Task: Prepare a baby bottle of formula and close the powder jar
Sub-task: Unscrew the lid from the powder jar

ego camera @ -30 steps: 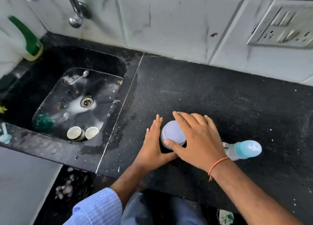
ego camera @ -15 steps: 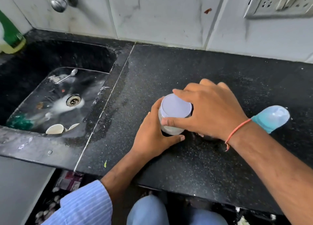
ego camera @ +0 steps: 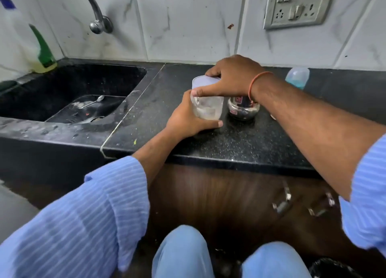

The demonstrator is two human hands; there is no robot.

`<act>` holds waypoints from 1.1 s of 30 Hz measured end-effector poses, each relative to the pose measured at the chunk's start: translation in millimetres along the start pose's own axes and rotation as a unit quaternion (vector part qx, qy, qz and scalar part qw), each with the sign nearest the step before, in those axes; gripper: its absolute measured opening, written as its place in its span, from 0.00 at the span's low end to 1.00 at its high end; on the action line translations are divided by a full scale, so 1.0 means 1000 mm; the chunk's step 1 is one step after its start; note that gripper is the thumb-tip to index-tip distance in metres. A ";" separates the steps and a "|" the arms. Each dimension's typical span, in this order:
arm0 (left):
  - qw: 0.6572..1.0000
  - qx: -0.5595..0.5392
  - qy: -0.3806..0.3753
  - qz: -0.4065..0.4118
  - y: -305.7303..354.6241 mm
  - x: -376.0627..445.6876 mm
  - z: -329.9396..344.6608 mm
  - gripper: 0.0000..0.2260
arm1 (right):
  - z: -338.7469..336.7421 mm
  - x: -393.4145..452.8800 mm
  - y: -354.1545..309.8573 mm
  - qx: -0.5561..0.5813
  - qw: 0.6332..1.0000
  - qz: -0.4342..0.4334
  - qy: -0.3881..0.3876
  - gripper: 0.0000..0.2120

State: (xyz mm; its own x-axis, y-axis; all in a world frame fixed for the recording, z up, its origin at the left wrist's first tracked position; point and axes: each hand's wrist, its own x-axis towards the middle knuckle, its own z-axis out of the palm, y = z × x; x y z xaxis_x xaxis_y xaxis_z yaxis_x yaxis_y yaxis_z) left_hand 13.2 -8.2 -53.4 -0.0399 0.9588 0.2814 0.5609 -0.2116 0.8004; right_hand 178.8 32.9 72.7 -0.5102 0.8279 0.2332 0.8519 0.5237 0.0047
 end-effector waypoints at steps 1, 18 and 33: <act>1.000 0.011 0.002 -0.009 0.004 -0.002 0.000 0.54 | -0.001 -0.001 -0.002 -0.001 1.000 0.000 -0.008 0.47; 0.996 0.072 -0.006 -0.055 0.013 -0.001 0.001 0.46 | -0.004 0.016 0.007 0.035 0.995 -0.046 -0.076 0.47; 0.997 0.056 -0.047 -0.034 0.010 0.002 -0.007 0.40 | -0.024 0.024 0.008 0.002 0.983 -0.095 -0.154 0.32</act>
State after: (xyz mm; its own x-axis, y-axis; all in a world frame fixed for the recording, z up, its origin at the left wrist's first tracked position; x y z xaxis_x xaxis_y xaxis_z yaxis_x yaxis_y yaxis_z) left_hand 13.1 -9.9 -41.9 -0.0065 0.9847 0.1741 0.6491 -0.1283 0.7498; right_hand 176.7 52.3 101.2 -0.6721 0.7363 -0.0776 0.7376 0.6750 0.0160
